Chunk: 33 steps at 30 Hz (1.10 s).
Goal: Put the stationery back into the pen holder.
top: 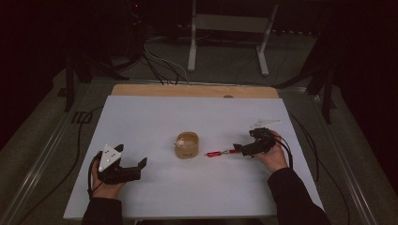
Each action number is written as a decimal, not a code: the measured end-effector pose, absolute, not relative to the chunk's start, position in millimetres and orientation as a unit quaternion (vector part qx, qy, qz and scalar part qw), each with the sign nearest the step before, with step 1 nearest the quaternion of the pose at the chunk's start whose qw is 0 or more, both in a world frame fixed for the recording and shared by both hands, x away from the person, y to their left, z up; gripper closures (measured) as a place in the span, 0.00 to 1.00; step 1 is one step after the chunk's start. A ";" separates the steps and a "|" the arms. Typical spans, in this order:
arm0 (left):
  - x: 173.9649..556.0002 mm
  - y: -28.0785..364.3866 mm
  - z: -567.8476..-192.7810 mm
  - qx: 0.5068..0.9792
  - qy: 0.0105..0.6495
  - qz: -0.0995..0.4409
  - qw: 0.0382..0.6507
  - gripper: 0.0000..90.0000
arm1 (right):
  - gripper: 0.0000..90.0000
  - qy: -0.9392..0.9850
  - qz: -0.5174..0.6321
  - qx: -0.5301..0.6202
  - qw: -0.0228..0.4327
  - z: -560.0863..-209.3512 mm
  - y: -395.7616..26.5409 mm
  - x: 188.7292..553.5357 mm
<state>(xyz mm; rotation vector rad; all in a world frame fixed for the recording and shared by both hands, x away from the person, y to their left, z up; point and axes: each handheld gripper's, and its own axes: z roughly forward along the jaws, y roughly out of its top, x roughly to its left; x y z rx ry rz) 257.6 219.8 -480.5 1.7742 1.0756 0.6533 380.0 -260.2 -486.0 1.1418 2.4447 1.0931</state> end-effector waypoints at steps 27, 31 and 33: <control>257.8 221.8 -480.7 0.722 0.439 0.266 0.464 0.02 | 0.50 0.877 0.305 0.362 0.084 -501.0 -239.9 383.4; 257.8 221.9 -480.8 0.722 0.439 0.266 0.464 0.02 | 0.57 0.887 0.293 0.349 0.077 -504.1 -237.3 382.5; 257.6 221.7 -480.7 0.722 0.439 0.266 0.464 0.02 | 0.59 0.890 0.289 0.345 0.069 -505.6 -236.7 382.1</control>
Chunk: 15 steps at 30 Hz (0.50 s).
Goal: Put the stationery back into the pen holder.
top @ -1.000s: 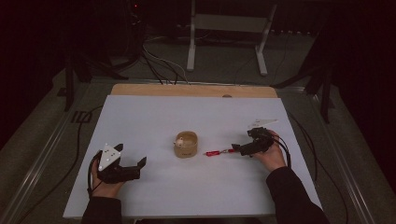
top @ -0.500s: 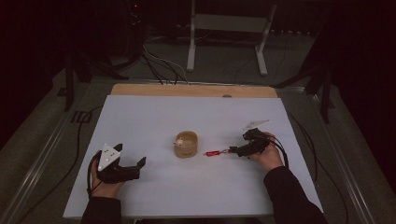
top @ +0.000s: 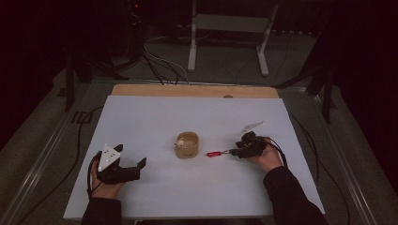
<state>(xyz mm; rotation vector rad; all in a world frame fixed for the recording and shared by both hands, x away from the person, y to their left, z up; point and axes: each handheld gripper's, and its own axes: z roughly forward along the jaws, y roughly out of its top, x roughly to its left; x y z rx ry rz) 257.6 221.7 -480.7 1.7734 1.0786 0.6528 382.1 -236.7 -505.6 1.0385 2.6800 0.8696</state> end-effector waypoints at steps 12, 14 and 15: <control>257.7 221.0 -480.9 0.723 0.439 0.265 0.463 0.02 | 0.75 0.912 0.261 0.311 0.062 -498.5 -241.4 368.4; 257.7 220.8 -481.0 0.723 0.439 0.265 0.463 0.02 | 0.76 0.916 0.257 0.301 0.060 -498.3 -241.1 366.4; 257.8 220.7 -481.2 0.724 0.439 0.265 0.462 0.02 | 0.76 0.919 0.253 0.295 0.063 -498.7 -240.5 365.5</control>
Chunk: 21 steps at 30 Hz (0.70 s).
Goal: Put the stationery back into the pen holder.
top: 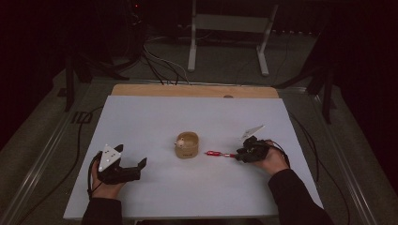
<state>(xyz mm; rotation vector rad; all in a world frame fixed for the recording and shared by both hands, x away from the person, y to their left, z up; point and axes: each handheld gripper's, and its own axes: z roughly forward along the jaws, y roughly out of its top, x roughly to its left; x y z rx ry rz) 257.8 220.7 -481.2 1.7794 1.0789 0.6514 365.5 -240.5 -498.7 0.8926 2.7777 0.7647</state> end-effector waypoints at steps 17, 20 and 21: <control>257.7 220.3 -481.3 0.724 0.438 0.264 0.462 0.02 | 0.90 0.928 0.218 0.292 0.082 -498.6 -230.7 362.4; 258.1 220.7 -481.7 0.723 0.440 0.263 0.463 0.02 | 0.90 0.921 0.230 0.305 0.077 -498.5 -233.0 361.7; 258.3 220.9 -481.9 0.724 0.440 0.263 0.463 0.02 | 0.90 0.920 0.235 0.306 0.074 -498.2 -233.9 361.2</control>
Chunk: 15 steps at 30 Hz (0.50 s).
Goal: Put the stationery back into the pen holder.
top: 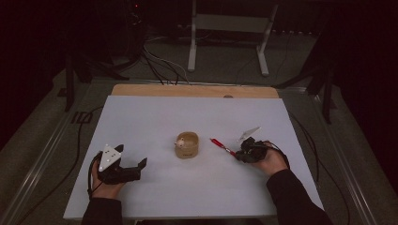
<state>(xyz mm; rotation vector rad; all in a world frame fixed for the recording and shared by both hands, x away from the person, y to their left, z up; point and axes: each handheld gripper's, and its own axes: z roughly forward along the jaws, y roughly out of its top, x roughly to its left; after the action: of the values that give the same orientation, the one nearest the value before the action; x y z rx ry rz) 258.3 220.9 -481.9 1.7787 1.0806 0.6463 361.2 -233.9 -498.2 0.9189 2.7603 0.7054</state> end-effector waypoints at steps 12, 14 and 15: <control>257.9 220.4 -481.7 0.724 0.439 0.263 0.463 0.02 | 0.90 0.909 0.259 0.314 0.092 -492.3 -233.8 355.3; 258.0 220.5 -481.8 0.724 0.440 0.263 0.463 0.02 | 0.90 0.907 0.264 0.314 0.093 -490.3 -234.3 354.6; 258.0 220.6 -481.9 0.724 0.439 0.263 0.462 0.02 | 0.90 0.906 0.267 0.313 0.095 -489.3 -234.4 354.0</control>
<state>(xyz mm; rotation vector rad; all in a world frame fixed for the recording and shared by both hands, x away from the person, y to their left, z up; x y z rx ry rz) 258.0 220.6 -481.9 1.7797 1.0804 0.6471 354.0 -234.4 -489.3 0.9293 2.6875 0.7908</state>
